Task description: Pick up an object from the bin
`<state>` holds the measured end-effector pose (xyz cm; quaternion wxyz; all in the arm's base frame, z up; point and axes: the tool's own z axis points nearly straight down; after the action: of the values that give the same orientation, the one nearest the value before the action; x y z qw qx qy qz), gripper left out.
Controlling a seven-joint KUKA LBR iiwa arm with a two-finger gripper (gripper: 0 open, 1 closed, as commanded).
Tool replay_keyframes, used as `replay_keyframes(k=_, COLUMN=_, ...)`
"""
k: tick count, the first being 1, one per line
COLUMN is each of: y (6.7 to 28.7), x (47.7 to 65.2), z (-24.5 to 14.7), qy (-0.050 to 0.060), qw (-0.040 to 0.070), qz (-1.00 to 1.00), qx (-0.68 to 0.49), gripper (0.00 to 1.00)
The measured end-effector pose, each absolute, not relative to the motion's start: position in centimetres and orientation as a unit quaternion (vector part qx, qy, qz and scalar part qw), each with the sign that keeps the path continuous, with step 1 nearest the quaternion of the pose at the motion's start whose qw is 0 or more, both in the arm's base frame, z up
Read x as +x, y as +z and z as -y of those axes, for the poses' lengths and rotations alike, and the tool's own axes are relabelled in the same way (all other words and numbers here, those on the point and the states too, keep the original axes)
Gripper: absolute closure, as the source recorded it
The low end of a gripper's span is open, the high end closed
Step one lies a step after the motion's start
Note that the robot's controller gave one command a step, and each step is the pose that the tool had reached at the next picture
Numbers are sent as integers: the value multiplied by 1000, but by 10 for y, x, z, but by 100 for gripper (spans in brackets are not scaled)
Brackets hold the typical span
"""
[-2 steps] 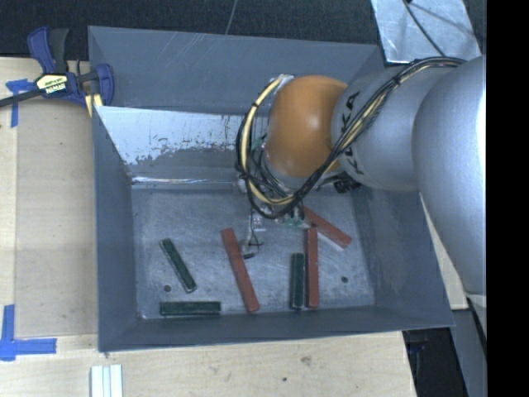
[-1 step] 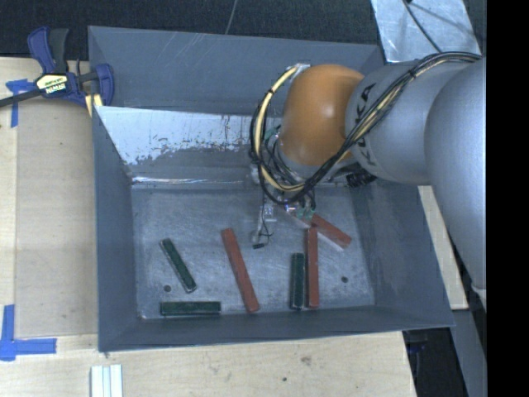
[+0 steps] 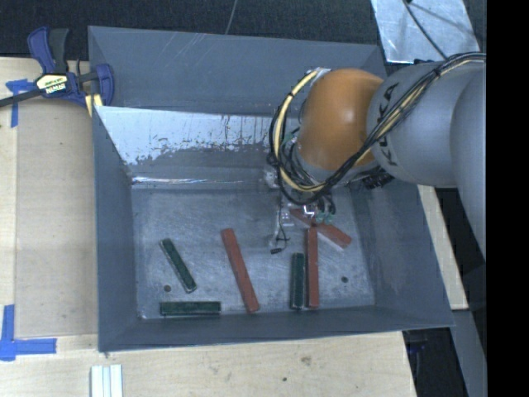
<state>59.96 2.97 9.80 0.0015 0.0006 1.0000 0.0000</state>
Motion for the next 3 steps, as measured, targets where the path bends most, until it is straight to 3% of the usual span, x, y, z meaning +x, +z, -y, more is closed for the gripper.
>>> replay_keyframes(k=1, y=89, x=612, z=39, qy=0, qw=3, qz=-1000, qx=-5, gripper=0)
replay_keyframes(k=2, y=73, x=594, z=37, qy=0, qw=5, qz=-1000, qx=11, gripper=100)
replay_keyframes(k=3, y=71, x=593, z=38, qy=0, qw=3, qz=-1000, qx=12, gripper=0)
